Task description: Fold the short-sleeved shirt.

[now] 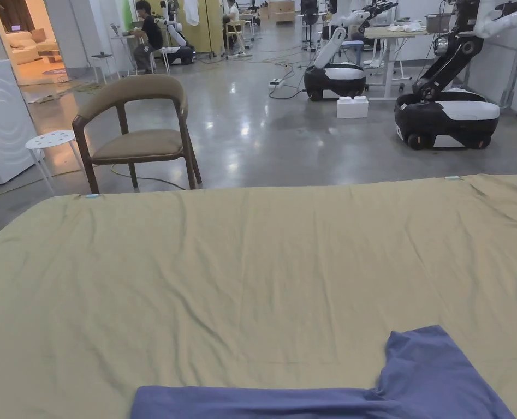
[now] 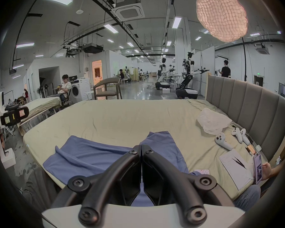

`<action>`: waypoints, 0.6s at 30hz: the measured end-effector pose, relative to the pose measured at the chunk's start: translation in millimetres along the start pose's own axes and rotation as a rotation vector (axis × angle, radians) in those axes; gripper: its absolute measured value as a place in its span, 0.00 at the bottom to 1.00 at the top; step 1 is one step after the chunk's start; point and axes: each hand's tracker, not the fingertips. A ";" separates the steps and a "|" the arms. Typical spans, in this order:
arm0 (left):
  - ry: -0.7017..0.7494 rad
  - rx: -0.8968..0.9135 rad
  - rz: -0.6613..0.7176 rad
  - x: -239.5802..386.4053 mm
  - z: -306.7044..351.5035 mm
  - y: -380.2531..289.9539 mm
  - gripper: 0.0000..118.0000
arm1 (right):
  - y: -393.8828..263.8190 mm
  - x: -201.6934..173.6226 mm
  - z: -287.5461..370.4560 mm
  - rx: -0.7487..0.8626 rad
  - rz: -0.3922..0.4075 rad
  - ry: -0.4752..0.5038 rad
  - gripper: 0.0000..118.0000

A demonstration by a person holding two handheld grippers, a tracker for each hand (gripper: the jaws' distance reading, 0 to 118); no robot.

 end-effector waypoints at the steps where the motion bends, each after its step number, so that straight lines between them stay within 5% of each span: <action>1: 0.007 -0.006 0.008 -2.5 -3.6 0.4 0.00 | -0.3 -0.2 -0.6 -0.002 0.002 0.002 0.00; 8: 0.016 -0.173 0.164 -45.1 -79.1 -14.6 0.02 | -11.2 6.6 -11.9 -0.051 -0.040 0.005 0.00; 12: -0.053 -0.339 0.401 -90.9 -162.2 -51.0 0.48 | -23.0 16.8 -18.9 -0.109 -0.064 -0.004 0.00; 18: 0.081 -0.574 0.270 -120.9 -284.4 -101.1 0.50 | -37.2 37.2 -17.9 -0.196 -0.122 -0.054 0.00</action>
